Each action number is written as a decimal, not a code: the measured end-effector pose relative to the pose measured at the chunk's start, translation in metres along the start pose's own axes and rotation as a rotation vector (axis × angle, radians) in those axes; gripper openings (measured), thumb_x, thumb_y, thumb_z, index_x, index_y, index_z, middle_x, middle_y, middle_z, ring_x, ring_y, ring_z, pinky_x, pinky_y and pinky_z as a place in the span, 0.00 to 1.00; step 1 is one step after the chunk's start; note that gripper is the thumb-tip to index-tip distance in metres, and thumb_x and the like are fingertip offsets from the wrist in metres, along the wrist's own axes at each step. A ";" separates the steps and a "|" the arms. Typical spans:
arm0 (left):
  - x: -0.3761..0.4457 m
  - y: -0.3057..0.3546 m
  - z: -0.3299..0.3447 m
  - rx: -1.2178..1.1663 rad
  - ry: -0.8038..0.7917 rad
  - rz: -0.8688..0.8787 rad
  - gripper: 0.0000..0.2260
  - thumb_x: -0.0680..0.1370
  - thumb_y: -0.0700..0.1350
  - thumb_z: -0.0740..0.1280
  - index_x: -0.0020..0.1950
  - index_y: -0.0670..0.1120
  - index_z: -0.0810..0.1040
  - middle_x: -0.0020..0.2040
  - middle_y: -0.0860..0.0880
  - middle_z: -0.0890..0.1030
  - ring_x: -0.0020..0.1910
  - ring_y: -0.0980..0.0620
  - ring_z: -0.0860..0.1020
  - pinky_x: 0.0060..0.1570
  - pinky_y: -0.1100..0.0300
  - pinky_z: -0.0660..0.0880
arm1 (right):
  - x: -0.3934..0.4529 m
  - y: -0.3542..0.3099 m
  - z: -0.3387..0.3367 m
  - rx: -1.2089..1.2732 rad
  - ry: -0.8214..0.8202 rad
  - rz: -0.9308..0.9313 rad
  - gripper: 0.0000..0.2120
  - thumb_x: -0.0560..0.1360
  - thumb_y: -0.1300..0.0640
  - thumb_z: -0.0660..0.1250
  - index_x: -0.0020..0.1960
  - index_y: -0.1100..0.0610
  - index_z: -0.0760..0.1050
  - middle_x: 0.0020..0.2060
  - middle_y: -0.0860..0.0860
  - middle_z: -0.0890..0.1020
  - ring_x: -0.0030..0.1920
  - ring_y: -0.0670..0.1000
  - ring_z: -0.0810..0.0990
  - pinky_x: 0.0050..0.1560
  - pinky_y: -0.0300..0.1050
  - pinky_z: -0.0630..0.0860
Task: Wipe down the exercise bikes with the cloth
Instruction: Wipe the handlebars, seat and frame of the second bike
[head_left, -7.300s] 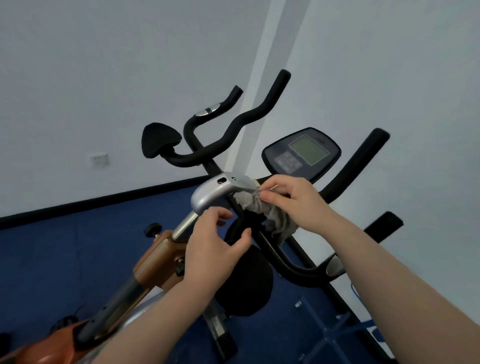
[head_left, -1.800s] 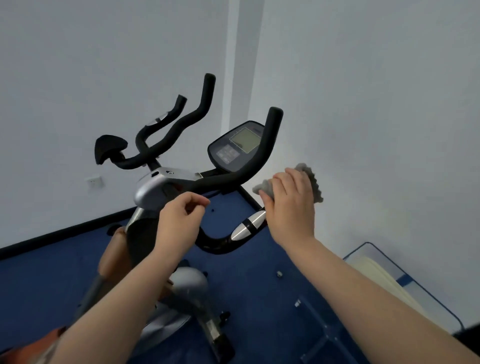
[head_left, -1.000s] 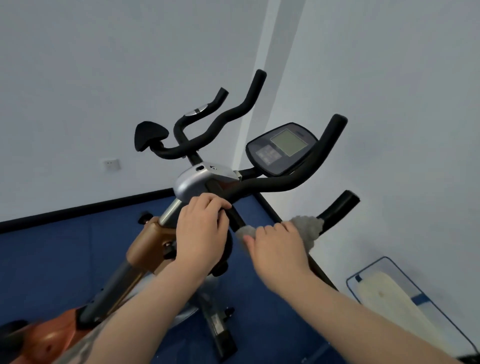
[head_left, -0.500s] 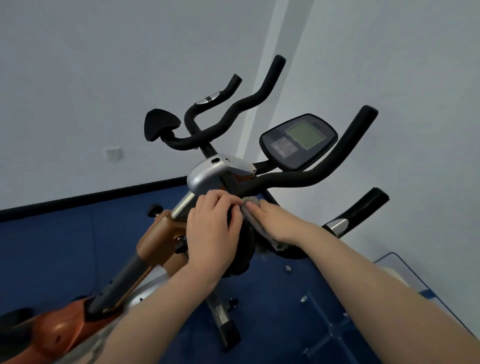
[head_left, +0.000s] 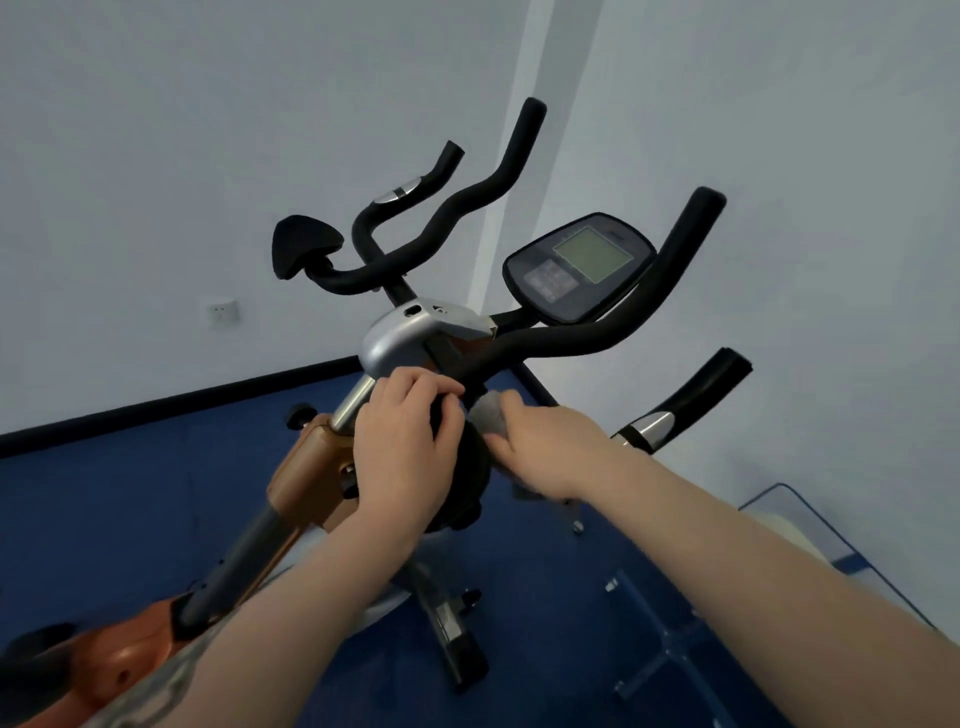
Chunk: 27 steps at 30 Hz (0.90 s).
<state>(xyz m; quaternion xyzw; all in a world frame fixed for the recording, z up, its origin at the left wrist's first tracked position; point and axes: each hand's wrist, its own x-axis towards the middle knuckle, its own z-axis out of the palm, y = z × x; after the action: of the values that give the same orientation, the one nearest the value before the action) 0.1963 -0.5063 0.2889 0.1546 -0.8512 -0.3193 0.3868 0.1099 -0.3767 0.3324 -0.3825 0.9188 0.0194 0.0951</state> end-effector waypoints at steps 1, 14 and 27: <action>-0.001 -0.001 0.000 -0.001 -0.001 -0.004 0.06 0.78 0.46 0.63 0.50 0.50 0.80 0.48 0.54 0.76 0.47 0.57 0.71 0.47 0.57 0.71 | -0.011 0.005 0.002 -0.100 0.019 -0.047 0.22 0.81 0.41 0.53 0.65 0.58 0.62 0.48 0.55 0.79 0.44 0.59 0.77 0.40 0.50 0.68; 0.003 -0.004 0.002 0.050 0.004 0.007 0.07 0.78 0.50 0.62 0.44 0.51 0.79 0.41 0.56 0.76 0.41 0.57 0.71 0.37 0.64 0.65 | 0.015 0.002 0.002 0.048 -0.050 0.042 0.26 0.81 0.37 0.48 0.64 0.58 0.66 0.52 0.56 0.78 0.49 0.59 0.78 0.42 0.51 0.69; -0.003 -0.003 -0.001 -0.141 0.003 -0.201 0.05 0.75 0.57 0.64 0.40 0.61 0.72 0.39 0.61 0.76 0.44 0.65 0.75 0.37 0.68 0.65 | 0.037 -0.005 -0.003 0.062 0.013 0.055 0.26 0.80 0.37 0.52 0.65 0.57 0.68 0.56 0.57 0.79 0.54 0.60 0.77 0.47 0.52 0.72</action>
<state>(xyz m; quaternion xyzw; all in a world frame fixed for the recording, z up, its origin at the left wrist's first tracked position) 0.1991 -0.5080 0.2858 0.2121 -0.8065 -0.4151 0.3638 0.0870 -0.4066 0.3287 -0.3541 0.9298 -0.0090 0.1001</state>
